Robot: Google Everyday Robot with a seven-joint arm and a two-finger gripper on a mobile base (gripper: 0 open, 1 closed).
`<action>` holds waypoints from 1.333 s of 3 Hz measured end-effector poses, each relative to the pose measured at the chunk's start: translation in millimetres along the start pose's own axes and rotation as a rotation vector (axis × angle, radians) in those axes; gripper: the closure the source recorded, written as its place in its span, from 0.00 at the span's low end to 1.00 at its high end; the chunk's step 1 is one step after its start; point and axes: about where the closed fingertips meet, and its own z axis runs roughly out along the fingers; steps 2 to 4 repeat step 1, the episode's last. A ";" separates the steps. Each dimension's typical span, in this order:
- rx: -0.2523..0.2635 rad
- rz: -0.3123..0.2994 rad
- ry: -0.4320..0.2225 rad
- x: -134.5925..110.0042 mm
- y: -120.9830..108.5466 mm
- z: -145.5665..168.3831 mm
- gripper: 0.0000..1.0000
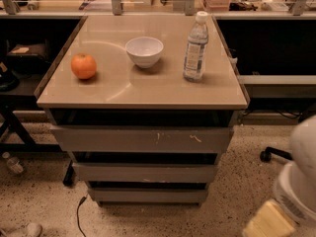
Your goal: Close top drawer
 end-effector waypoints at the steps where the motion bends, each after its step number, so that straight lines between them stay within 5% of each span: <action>1: 0.067 0.155 0.058 41.1 3.7 -39.2 0.00; 4: 0.067 0.155 0.058 41.1 3.7 -39.2 0.00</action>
Offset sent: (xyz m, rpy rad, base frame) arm 0.0000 0.0000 0.0000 0.0000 0.0000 0.0000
